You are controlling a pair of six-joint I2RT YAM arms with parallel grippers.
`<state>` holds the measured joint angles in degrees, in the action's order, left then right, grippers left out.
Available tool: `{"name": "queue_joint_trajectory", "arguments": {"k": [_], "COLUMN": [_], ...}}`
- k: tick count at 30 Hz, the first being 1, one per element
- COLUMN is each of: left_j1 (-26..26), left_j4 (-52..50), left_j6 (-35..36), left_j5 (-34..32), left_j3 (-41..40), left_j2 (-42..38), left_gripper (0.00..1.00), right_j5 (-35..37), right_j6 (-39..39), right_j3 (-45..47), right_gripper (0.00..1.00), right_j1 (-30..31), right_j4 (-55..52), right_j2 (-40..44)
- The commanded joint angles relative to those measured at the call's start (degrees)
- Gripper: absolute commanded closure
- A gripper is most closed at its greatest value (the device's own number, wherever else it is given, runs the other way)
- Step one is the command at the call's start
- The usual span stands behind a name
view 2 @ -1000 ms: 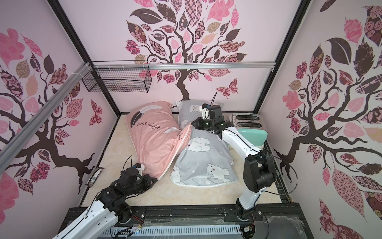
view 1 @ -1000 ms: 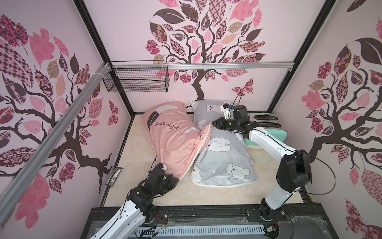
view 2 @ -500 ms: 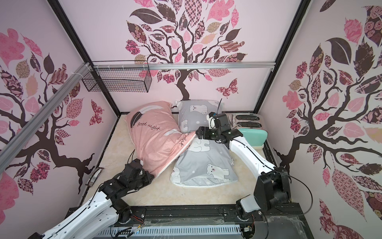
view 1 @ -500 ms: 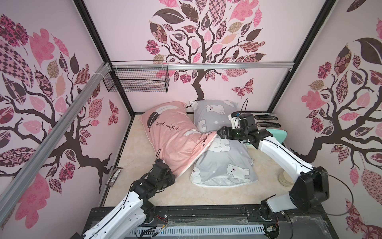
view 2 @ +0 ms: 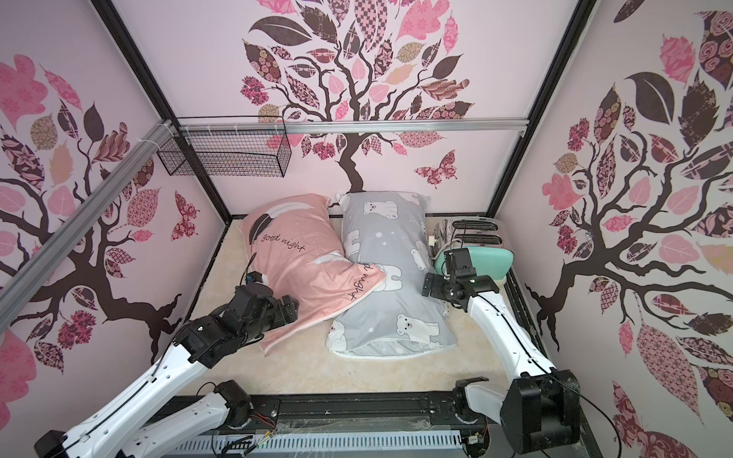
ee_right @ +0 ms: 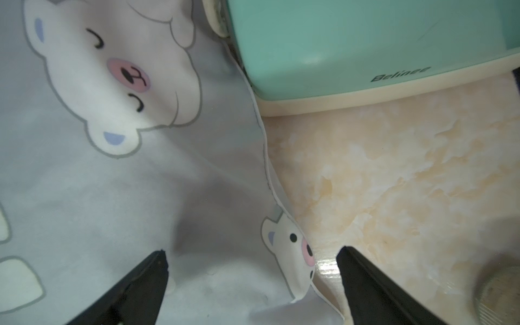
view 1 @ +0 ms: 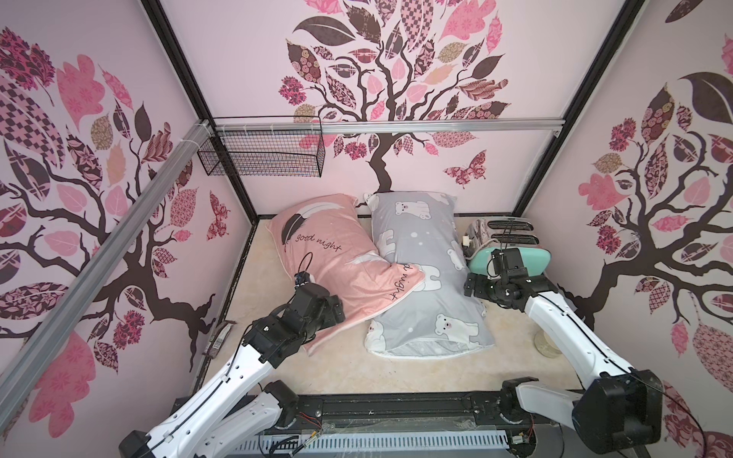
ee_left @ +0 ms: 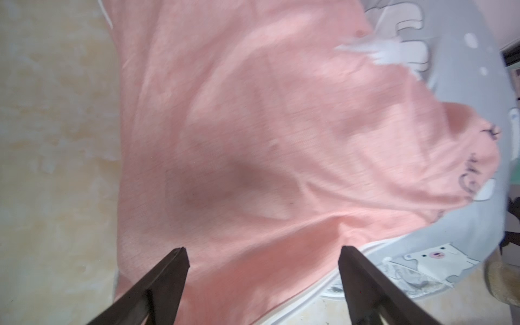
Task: Zip up pillowcases
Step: Adjust the pillowcase at the center of the board.
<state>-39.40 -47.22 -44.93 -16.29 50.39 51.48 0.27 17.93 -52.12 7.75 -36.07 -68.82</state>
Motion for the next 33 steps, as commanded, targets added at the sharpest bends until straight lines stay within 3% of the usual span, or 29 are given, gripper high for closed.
{"name": "queue_joint_trajectory", "arguments": {"k": [1,6,11,13,17,20,22,24,26,28,29,33], "left_j1": [-3.69,-4.28,-3.68,-1.41,9.04,15.94,16.89,16.83,14.76,8.63,5.43,-8.03], "left_j4": [3.07,16.11,19.60,17.12,7.96,6.58,5.48,4.27,1.53,-0.56,-2.16,-5.38], "left_j6": [2.45,4.18,3.75,5.36,9.71,12.00,12.72,13.49,13.04,11.91,11.27,12.13], "left_j5": [-2.29,1.60,2.62,-0.33,-8.53,-9.38,-10.24,-8.88,-7.73,-12.26,-13.58,-13.22], "left_j3": [3.27,3.85,2.48,0.81,-2.30,-4.23,-3.85,-2.26,0.38,3.58,6.03,18.86], "left_j2": [8.62,20.46,28.63,28.85,25.76,21.73,19.62,18.24,16.92,15.96,15.92,21.14], "left_gripper": [0.13,0.23,0.27,0.27,0.28,0.28,0.28,0.27,0.23,0.19,0.17,0.20], "right_j5": [-4.33,-14.16,-15.94,-16.85,-15.32,-20.22,-24.92,-24.01,-15.35,-9.77,-10.23,-3.23], "right_j6": [-0.38,0.67,0.35,0.08,0.38,2.11,2.88,2.32,1.19,1.09,1.37,2.57], "right_j3": [1.04,4.30,4.84,4.53,3.37,2.53,1.41,0.51,0.33,1.05,1.94,5.59], "right_gripper": [0.01,0.05,0.08,0.11,0.18,0.21,0.20,0.16,0.01,0.00,0.00,0.01], "right_j1": [0.16,0.19,0.27,0.57,5.09,8.66,10.05,10.07,10.05,9.00,7.36,3.00], "right_j4": [1.04,3.32,3.95,4.15,4.38,6.84,7.07,4.74,0.91,-1.75,-2.30,-3.90], "right_j2": [-0.81,1.39,0.89,0.54,-0.92,-2.52,-2.58,-1.10,1.67,4.22,5.50,8.55]}}
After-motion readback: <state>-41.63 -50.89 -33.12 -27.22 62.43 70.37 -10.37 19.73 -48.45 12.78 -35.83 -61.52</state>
